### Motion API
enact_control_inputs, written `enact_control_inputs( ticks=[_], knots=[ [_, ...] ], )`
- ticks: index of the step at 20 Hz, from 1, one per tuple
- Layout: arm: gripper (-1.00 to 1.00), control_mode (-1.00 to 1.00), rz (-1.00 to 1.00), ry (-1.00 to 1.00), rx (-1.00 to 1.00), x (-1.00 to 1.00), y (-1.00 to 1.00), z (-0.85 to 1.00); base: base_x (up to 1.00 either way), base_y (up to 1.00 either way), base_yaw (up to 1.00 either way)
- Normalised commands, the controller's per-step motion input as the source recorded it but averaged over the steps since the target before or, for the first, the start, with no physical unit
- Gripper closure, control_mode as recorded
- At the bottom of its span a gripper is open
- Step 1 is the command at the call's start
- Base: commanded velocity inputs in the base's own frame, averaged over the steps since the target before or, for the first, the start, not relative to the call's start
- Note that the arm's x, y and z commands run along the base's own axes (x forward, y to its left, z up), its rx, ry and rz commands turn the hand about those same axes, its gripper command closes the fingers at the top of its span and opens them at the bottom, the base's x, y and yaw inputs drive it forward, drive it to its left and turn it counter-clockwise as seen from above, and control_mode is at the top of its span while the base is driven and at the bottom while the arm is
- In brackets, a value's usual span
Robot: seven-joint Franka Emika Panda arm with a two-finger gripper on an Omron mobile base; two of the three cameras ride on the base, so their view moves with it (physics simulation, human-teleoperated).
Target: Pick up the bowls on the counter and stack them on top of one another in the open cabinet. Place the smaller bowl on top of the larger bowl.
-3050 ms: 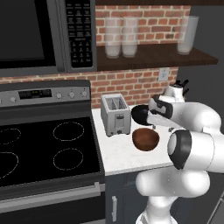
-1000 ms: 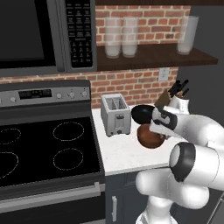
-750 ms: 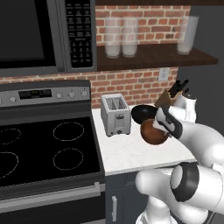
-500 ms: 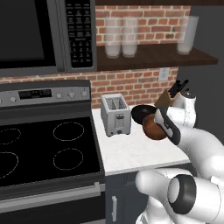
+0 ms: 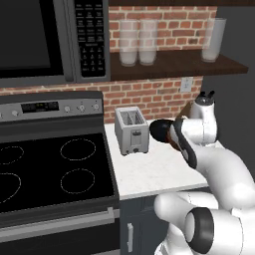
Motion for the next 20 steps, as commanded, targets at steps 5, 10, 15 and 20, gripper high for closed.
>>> enact_control_inputs(
  ticks=[5,10,15,20],
  knots=[
    [1.0,-1.0,-0.31,-0.01,0.15,0.02,-0.11,0.24,0.0,0.0,0.0],
    [1.0,-1.0,-0.16,-0.08,0.25,0.04,-0.17,0.2,0.0,0.0,0.0],
    [1.0,-1.0,-0.02,-0.14,0.23,0.19,0.0,0.07,0.0,0.0,0.0],
    [1.0,-1.0,0.0,-0.19,0.07,0.24,0.0,0.01,0.0,0.0,0.0]
  ],
)
